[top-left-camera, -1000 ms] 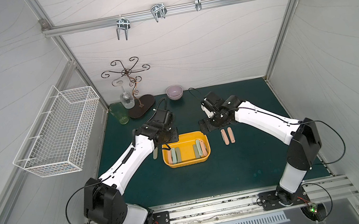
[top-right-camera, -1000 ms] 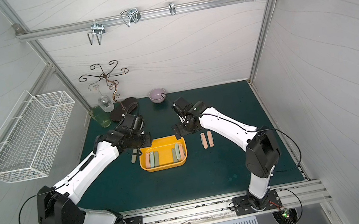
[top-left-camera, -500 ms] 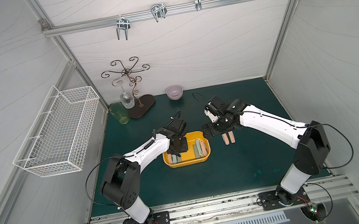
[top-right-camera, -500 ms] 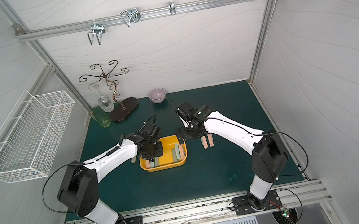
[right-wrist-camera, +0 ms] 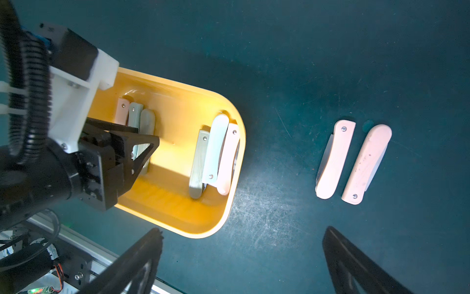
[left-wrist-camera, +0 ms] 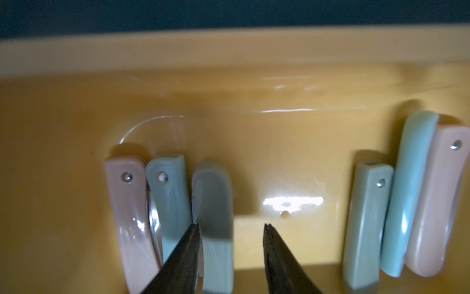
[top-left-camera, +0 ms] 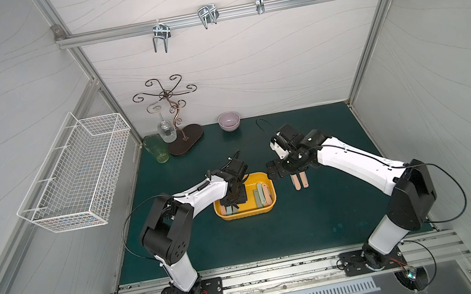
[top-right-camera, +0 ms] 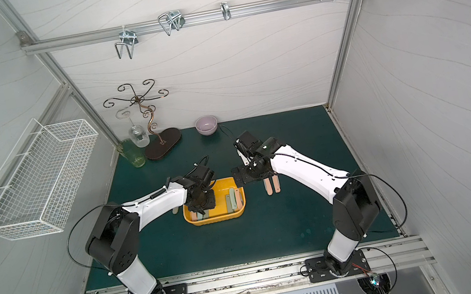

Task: Take the fruit knife out of the storage box
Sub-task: Pick up the fruit knife from the storage box.

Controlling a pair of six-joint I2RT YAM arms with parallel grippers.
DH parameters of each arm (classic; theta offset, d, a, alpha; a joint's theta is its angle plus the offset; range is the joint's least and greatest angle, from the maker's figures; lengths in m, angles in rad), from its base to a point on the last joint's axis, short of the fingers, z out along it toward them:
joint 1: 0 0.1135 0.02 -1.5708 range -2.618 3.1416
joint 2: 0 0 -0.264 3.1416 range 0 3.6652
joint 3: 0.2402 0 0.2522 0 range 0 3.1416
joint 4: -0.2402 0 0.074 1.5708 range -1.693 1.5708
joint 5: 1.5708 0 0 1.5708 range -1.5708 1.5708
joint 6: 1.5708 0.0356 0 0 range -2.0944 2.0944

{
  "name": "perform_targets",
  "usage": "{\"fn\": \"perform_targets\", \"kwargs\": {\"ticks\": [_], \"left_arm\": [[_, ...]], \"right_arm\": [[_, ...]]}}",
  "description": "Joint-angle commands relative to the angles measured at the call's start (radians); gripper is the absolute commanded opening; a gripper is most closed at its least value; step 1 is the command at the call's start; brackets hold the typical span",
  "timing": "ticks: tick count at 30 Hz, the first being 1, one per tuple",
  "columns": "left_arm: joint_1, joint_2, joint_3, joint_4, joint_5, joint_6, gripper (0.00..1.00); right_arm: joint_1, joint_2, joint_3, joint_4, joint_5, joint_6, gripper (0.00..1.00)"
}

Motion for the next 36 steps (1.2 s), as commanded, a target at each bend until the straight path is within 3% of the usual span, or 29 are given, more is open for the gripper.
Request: {"fn": "perform_targets", "kwargs": {"ticks": [1, 6, 11, 24, 36], "left_arm": [[-0.009, 0.024, -0.020, 0.031, -0.015, -0.029, 0.44], [-0.009, 0.069, -0.038, 0.050, -0.007, -0.045, 0.43], [-0.011, 0.065, -0.045, 0.054, -0.016, -0.050, 0.29], [-0.022, 0.013, -0.014, 0.034, -0.050, -0.033, 0.06], [-0.022, -0.088, 0.059, -0.037, -0.067, 0.033, 0.03]], "right_arm": [[-0.011, -0.032, -0.009, -0.002, -0.014, 0.002, 0.99], [-0.020, -0.029, -0.004, -0.005, -0.019, -0.007, 0.99], [-0.024, -0.031, -0.002, -0.002, -0.019, -0.009, 0.99], [-0.028, -0.033, 0.002, -0.003, -0.017, -0.018, 0.99], [-0.029, -0.043, 0.008, -0.006, -0.013, -0.018, 0.99]]}}
